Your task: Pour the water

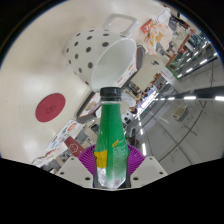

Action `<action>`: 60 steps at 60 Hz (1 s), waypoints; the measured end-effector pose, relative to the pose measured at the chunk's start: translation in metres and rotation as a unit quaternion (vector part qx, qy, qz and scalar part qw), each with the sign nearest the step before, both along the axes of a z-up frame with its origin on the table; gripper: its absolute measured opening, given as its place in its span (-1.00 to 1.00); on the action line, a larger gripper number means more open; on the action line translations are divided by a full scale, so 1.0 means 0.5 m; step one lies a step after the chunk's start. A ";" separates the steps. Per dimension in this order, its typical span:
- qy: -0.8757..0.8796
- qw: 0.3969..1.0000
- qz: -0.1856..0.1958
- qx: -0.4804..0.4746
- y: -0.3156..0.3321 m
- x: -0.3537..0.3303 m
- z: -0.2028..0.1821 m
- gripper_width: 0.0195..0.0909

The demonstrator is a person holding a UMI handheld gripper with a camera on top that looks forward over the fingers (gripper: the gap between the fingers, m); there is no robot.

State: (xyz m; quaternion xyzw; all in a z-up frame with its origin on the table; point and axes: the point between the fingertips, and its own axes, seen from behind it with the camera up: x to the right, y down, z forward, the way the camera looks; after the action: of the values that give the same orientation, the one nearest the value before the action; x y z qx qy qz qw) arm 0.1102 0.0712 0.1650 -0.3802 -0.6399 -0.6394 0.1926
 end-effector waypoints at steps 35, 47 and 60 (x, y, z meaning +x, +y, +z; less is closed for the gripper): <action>0.775 0.615 -0.099 0.106 -0.048 0.019 -0.026 -0.50; 0.882 0.444 -0.121 0.098 -0.006 0.048 -0.152 -0.49; 0.911 0.404 -0.076 0.041 -0.006 0.001 -0.179 -0.49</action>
State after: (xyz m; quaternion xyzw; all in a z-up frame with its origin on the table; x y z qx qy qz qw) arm 0.1109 0.0681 0.0753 -0.7765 -0.0278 0.0474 0.6278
